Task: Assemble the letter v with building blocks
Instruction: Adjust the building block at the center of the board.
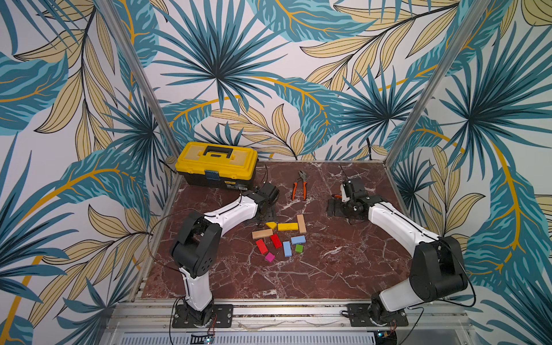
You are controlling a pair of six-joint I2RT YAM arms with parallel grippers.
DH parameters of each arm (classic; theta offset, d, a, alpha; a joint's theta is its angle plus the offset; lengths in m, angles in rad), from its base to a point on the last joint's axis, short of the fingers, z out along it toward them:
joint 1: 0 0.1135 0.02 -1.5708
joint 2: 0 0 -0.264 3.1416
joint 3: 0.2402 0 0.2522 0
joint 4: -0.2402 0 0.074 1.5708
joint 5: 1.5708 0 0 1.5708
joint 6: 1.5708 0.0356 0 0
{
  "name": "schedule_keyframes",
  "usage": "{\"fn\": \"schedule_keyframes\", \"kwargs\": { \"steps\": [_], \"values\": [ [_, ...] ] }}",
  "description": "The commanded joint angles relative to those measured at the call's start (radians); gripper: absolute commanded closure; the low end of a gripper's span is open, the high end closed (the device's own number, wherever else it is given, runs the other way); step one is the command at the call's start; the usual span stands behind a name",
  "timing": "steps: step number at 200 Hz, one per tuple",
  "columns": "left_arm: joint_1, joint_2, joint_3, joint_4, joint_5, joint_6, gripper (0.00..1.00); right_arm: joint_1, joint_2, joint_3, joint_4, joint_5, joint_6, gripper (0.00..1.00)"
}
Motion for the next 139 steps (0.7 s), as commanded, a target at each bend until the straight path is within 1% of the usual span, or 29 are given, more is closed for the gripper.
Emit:
{"fn": "schedule_keyframes", "kwargs": {
  "steps": [1, 44, 94, 114, 139],
  "values": [
    [-0.012, 0.022, 0.026, 0.032, 0.022, -0.028, 0.06, -0.009, 0.018, -0.025, 0.012, -0.01, 0.003, 0.0],
    [-0.019, 0.084, 0.037, 0.068, 0.067, -0.045, 0.09, -0.02, 0.021, -0.029, 0.015, 0.005, -0.003, 0.0],
    [-0.025, 0.143, 0.082, 0.07, 0.071, -0.037, 0.13, -0.027, 0.018, -0.03, 0.02, -0.001, -0.007, 0.0],
    [-0.025, 0.163, 0.102, 0.071, 0.074, -0.028, 0.17, -0.029, 0.018, -0.032, 0.023, -0.003, -0.006, 0.01],
    [-0.024, 0.171, 0.103, 0.07, 0.071, -0.026, 0.26, -0.03, 0.021, -0.034, 0.028, -0.011, -0.006, 0.01]
  ]
}}
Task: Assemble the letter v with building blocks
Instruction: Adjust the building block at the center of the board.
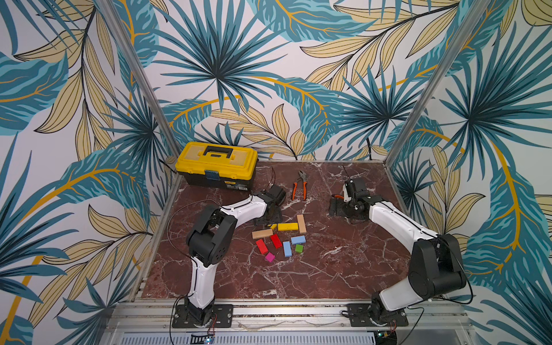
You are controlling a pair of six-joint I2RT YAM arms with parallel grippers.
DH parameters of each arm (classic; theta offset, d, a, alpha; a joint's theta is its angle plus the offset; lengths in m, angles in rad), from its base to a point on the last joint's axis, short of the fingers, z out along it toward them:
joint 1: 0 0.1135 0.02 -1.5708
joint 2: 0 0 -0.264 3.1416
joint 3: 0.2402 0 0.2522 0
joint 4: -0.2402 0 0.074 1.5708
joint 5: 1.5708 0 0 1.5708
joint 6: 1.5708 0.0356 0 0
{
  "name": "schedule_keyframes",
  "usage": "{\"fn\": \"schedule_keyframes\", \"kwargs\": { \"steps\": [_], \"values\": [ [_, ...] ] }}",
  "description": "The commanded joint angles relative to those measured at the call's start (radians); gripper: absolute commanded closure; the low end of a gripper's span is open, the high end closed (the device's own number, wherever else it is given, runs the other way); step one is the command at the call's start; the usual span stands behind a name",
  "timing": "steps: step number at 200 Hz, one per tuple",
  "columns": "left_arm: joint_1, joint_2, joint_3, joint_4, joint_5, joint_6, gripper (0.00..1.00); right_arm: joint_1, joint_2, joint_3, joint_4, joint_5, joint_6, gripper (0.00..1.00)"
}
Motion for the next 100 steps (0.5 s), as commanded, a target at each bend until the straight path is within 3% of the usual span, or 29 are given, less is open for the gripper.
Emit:
{"fn": "schedule_keyframes", "kwargs": {
  "steps": [1, 40, 100],
  "values": [
    [-0.004, 0.015, 0.022, 0.003, -0.001, 0.005, 0.26, -0.006, 0.009, -0.028, 0.01, -0.011, -0.006, 0.01],
    [-0.003, -0.008, -0.01, 0.003, -0.033, -0.004, 0.43, -0.006, 0.016, -0.025, 0.012, -0.029, -0.008, 0.0],
    [-0.001, -0.006, -0.028, 0.003, -0.056, -0.008, 0.59, -0.005, 0.025, -0.02, 0.014, -0.073, -0.013, 0.01]
  ]
}}
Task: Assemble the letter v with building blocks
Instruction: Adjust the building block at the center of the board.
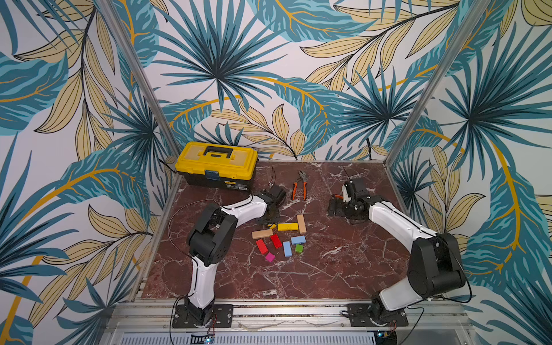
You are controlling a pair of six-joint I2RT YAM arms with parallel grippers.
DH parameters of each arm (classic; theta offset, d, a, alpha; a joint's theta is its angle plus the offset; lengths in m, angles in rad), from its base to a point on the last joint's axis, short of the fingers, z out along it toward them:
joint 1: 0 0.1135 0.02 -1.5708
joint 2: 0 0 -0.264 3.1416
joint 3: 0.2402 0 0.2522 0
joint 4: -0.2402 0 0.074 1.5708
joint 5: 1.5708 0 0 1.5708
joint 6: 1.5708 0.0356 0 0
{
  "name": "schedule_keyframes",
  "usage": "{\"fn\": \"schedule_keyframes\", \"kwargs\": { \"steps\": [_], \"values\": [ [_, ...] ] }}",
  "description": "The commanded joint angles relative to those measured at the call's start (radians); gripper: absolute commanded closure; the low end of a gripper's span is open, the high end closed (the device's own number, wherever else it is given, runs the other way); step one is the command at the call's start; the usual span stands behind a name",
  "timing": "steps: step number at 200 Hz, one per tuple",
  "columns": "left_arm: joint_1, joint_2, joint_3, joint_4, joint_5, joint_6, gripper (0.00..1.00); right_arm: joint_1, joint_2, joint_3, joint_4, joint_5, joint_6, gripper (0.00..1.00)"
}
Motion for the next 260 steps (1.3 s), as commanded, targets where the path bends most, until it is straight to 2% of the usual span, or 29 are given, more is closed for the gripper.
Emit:
{"fn": "schedule_keyframes", "kwargs": {
  "steps": [1, 85, 134, 157, 206, 260],
  "values": [
    [0.0, -0.009, -0.024, 0.002, -0.033, -0.006, 0.59, -0.002, 0.017, -0.018, 0.008, -0.032, -0.012, 0.01],
    [0.065, -0.155, -0.208, 0.079, -0.118, -0.111, 0.81, 0.042, 0.053, 0.004, -0.01, -0.013, -0.037, 0.01],
    [0.058, -0.247, -0.32, 0.091, -0.193, -0.231, 0.82, 0.084, 0.081, 0.035, -0.024, -0.023, -0.064, 0.0],
    [0.051, -0.267, -0.347, 0.093, -0.218, -0.257, 0.78, 0.094, 0.083, 0.036, -0.022, -0.031, -0.069, 0.0],
    [0.052, -0.237, -0.335, 0.092, -0.203, -0.263, 0.54, 0.098, 0.084, 0.038, -0.025, -0.037, -0.07, 0.0],
    [0.059, -0.223, -0.317, 0.099, -0.189, -0.262, 0.44, 0.1, 0.083, 0.039, -0.027, -0.038, -0.075, 0.01]
  ]
}}
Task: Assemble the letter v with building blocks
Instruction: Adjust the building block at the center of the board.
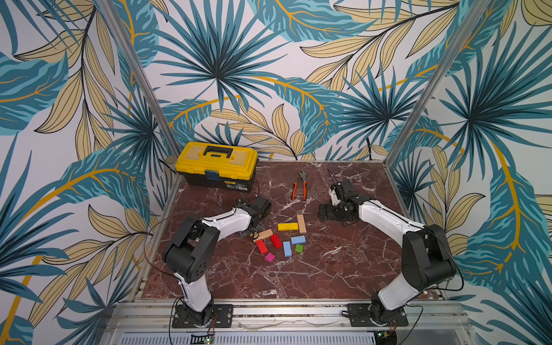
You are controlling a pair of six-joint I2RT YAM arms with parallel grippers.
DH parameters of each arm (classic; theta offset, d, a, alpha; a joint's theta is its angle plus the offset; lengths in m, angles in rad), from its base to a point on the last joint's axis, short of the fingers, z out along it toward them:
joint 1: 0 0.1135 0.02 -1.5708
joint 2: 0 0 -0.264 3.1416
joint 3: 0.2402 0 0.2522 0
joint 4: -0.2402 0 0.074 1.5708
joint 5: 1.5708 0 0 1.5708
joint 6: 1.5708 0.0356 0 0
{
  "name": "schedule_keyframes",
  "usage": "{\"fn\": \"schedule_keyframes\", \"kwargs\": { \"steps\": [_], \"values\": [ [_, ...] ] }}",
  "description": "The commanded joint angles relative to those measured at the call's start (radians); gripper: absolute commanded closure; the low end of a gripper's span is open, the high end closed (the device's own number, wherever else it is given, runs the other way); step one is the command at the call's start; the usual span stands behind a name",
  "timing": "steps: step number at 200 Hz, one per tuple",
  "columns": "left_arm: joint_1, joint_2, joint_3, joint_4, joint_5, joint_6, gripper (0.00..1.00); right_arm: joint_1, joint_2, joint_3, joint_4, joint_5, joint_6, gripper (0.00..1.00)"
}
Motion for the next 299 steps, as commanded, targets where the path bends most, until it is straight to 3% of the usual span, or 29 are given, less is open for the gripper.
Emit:
{"fn": "schedule_keyframes", "kwargs": {
  "steps": [1, 44, 66, 88, 116, 148, 162, 179, 204, 299],
  "values": [
    [0.005, 0.016, 0.025, 0.018, -0.004, -0.006, 0.44, 0.007, 0.008, 0.013, -0.021, -0.009, -0.012, 0.01],
    [0.032, 0.035, 0.027, 0.039, 0.023, 0.004, 0.48, 0.009, 0.014, 0.016, -0.024, -0.008, -0.017, 0.0],
    [0.046, 0.04, 0.029, 0.058, 0.03, -0.001, 0.5, 0.048, 0.03, 0.038, -0.062, 0.066, -0.045, 0.0],
    [0.059, 0.052, 0.042, 0.073, 0.05, 0.004, 0.5, 0.082, 0.031, 0.025, -0.046, 0.062, -0.05, 0.01],
    [0.059, 0.07, 0.07, 0.072, 0.06, 0.013, 0.43, 0.102, 0.038, 0.031, -0.048, 0.066, -0.055, 0.0],
    [0.065, 0.079, 0.071, 0.072, 0.06, 0.016, 0.24, 0.105, 0.034, 0.026, -0.042, 0.059, -0.056, 0.0],
    [0.069, 0.084, 0.071, 0.072, 0.06, 0.016, 0.09, 0.105, 0.036, 0.026, -0.04, 0.056, -0.059, 0.01],
    [0.071, 0.087, 0.07, 0.072, 0.06, 0.016, 0.04, 0.106, 0.038, 0.025, -0.038, 0.048, -0.057, 0.01],
    [0.074, 0.088, 0.071, 0.072, 0.058, 0.018, 0.05, 0.111, 0.04, 0.025, -0.036, 0.043, -0.061, 0.0],
    [0.12, 0.137, 0.135, 0.072, 0.071, 0.079, 0.27, 0.125, 0.052, 0.022, -0.034, 0.04, -0.062, 0.01]
  ]
}}
